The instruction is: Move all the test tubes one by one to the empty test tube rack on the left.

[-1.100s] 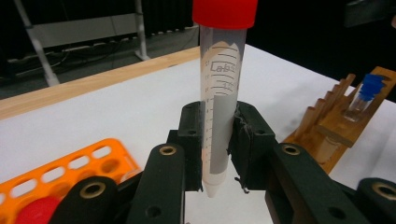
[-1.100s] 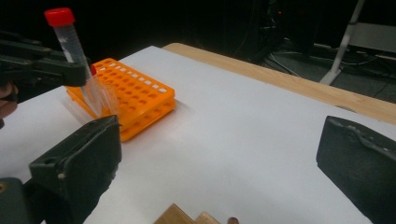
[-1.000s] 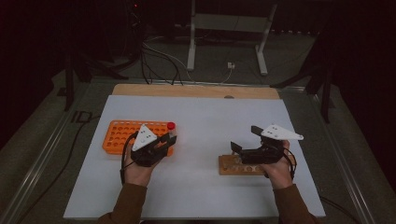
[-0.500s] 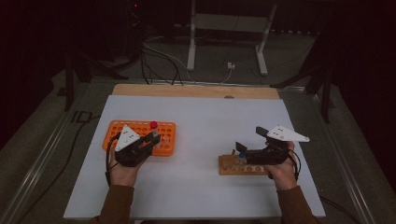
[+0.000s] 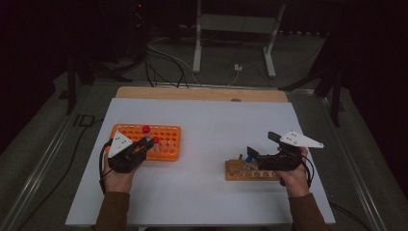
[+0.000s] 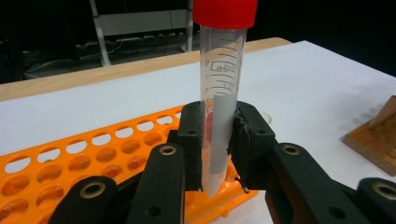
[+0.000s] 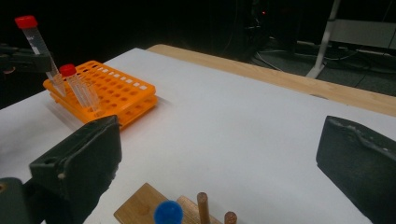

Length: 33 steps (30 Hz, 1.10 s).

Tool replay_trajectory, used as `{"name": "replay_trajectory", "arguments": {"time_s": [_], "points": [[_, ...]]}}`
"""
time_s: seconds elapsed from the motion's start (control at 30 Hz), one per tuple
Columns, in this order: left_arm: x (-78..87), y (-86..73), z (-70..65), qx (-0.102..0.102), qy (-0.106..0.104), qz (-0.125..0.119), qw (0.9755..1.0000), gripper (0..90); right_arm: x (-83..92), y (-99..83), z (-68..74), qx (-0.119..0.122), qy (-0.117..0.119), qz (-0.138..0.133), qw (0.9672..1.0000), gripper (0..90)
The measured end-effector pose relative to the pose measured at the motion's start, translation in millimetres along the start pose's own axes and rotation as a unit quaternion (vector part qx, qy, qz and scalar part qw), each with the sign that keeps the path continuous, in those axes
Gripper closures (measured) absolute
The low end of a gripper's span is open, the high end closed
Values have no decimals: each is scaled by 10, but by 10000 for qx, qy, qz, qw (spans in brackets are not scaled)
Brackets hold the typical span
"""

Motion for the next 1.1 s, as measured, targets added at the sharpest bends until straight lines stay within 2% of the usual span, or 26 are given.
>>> {"name": "replay_trajectory", "arguments": {"time_s": [0.1,0.3,0.53,0.8,1.1], "points": [[-32,-25,30,-50,92,31,9999,752,6,-3,-6,-14,0,-10,10000,5],[-98,-91,100,-14,252,63,9997,752,20,-10,-18,-29,-6,-36,10000,5],[-181,-179,131,106,268,107,9995,752,25,-29,-25,-42,-2,-21,10000,5],[-235,-332,136,67,289,424,9987,753,32,-38,-28,-35,5,-26,10000,5],[-281,-464,125,-111,248,818,9963,754,38,-49,-25,-33,19,-7,10000,5]]}}
Point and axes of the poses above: each handheld gripper's, and its own axes: x roughly backward along the jaws, y roughly out of its top, z roughly to its left, the point moved 4 cm from there along -x, roughly forward along the jaws, and after that the axes turned 7 degrees about -z, right-handed, at the moved point
